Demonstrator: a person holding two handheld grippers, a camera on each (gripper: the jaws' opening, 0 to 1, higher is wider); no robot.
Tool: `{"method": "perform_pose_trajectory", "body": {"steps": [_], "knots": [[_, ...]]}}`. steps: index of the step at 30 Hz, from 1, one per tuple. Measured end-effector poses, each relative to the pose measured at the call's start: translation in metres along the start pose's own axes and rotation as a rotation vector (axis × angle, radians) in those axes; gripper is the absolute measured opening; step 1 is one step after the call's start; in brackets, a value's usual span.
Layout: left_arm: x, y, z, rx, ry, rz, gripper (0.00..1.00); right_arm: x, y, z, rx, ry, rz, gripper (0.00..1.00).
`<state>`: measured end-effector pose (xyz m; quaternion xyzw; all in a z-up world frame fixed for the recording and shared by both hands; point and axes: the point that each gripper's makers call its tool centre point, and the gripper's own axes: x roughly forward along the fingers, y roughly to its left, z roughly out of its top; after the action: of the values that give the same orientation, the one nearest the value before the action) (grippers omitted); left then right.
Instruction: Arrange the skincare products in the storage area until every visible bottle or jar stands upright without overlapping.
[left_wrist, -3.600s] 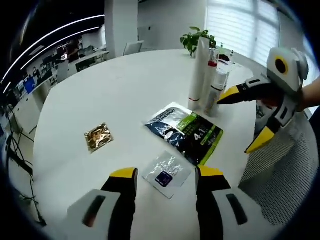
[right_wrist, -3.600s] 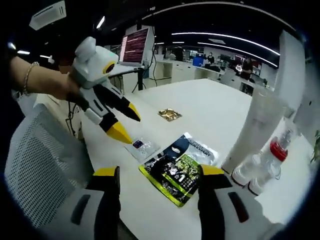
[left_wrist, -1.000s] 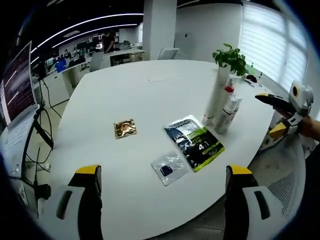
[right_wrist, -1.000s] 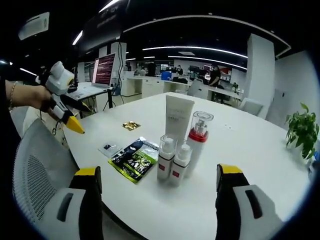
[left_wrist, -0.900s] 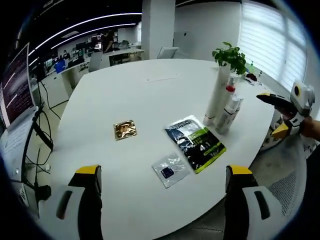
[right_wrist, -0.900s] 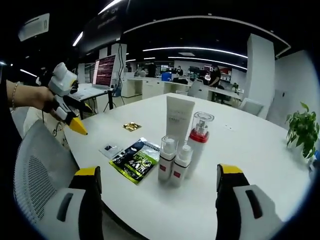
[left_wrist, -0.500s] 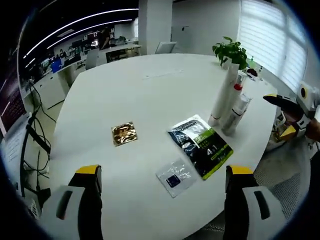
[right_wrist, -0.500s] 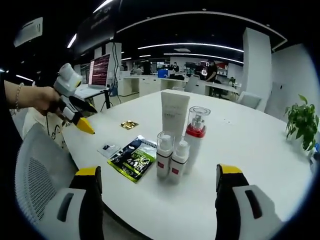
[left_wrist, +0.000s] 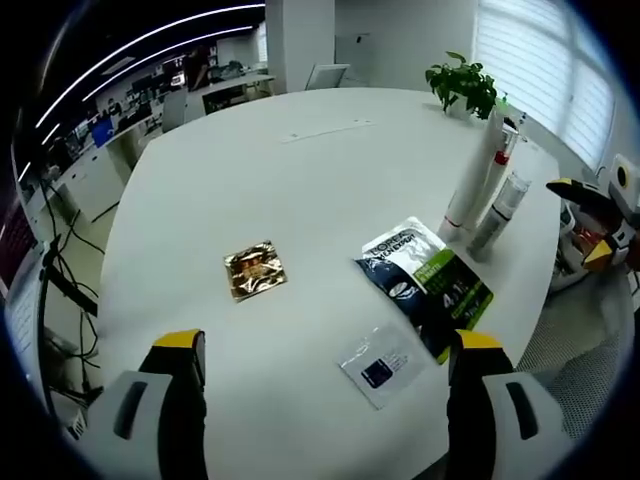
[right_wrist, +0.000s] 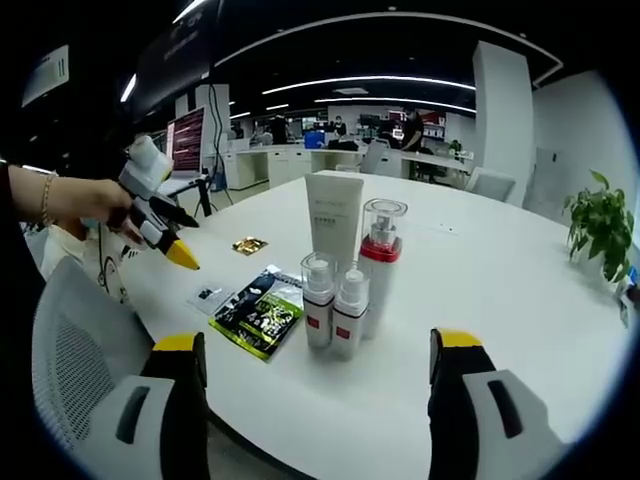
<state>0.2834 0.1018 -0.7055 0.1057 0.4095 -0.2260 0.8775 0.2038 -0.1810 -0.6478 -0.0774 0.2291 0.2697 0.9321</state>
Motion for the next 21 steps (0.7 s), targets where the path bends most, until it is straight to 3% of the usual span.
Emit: {"method": "perform_pose_trajectory", "body": {"steps": [12,21], "knots": [[0.031,0.022,0.008,-0.016,0.063,0.005,0.9,-0.001,-0.004,-0.007,0.005,0.034,-0.026,0.9],[0.054,0.039,-0.001,-0.074,0.121,0.037,0.82,0.002,-0.005,-0.013,0.005,0.069,-0.03,0.88]]}}
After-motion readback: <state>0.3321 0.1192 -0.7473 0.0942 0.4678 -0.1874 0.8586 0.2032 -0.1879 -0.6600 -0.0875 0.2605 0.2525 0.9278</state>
